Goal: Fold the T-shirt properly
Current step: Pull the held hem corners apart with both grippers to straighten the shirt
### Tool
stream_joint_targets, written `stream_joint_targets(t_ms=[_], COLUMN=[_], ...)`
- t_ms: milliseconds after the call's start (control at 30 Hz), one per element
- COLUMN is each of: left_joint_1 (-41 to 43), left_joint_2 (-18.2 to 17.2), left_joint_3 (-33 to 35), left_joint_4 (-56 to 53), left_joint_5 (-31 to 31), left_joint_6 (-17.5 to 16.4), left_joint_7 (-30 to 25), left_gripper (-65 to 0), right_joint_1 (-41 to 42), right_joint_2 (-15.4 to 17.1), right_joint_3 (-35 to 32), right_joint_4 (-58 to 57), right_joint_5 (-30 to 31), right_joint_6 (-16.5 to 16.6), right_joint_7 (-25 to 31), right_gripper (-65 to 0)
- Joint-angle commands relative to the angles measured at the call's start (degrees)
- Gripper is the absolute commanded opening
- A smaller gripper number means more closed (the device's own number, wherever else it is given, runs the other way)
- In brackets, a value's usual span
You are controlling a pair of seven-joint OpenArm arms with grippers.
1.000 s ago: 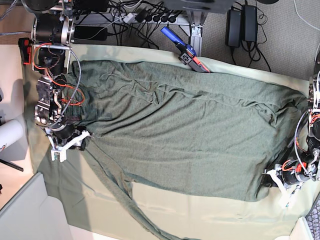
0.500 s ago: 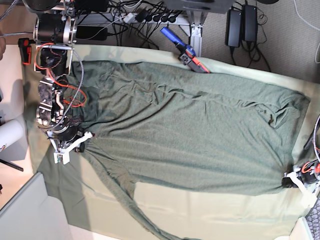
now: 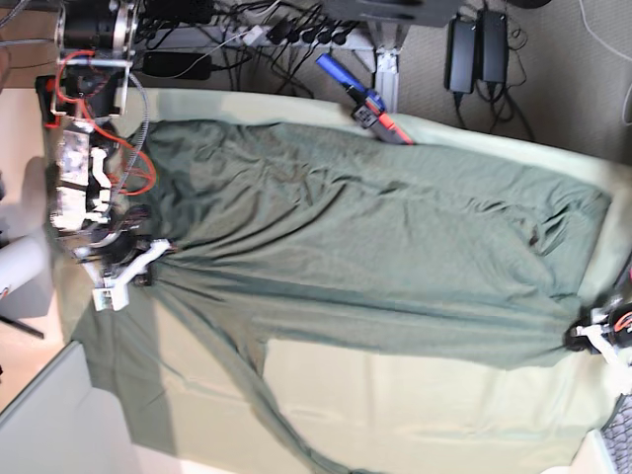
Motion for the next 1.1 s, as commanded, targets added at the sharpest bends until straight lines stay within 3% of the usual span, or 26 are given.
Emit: stream_joint_targets(t_ms=[0, 200, 467, 500, 600, 667, 767, 867, 1067], left_joint_1=[-0.6, 5.3, 6.8, 6.9, 6.9, 6.9, 6.9, 6.9, 7.2], left_joint_2=[-1.3, -3.0, -2.9, -2.9, -2.9, -2.9, -2.9, -2.9, -2.9], left_joint_3=[-0.2, -0.2, -0.2, -0.2, -0.2, -0.2, -0.2, -0.2, -0.2], left_joint_4=[2.8, 12.2, 13.0, 13.0, 13.0, 13.0, 13.0, 13.0, 15.4], left_joint_5=[-2.0, -5.0, -5.1, -5.1, -5.6, -6.4, -7.5, -7.8, -9.6], left_joint_6=[-0.9, -0.9, -0.9, -0.9, -0.9, -0.9, -0.9, -0.9, -0.9], left_joint_7=[-0.1, 1.4, 3.0, 2.8, 2.5, 2.6, 2.6, 2.7, 4.6], left_gripper=[-65.0, -65.0, -65.0, -62.0, -41.0, -34.8, -34.8, -34.8, -34.8], right_joint_1=[0.5, -3.8, -6.5, -6.5, -6.4, -6.4, -6.3, -5.4, 3.8], right_joint_2=[1.8, 3.3, 3.3, 3.2, 3.2, 3.2, 3.1, 2.8, -4.4], right_joint_3=[1.1, 3.7, 6.3, 6.3, 6.4, 6.5, 8.1, 11.0, 11.9], right_joint_4=[1.8, 5.8, 6.2, 6.2, 6.2, 6.2, 6.2, 6.3, 5.9], right_joint_5=[0.2, 2.0, 3.0, 3.1, 4.8, 5.5, 6.1, 11.1, 9.5], right_joint_6=[0.9, 0.9, 0.9, 0.9, 0.9, 0.9, 0.9, 0.9, 1.1], right_joint_7=[1.1, 0.9, 0.9, 0.8, 0.9, 0.9, 1.0, 4.3, 4.0], right_gripper=[-65.0, -65.0, -65.0, -65.0, -34.5, -22.0, -21.4, -21.4, -21.4])
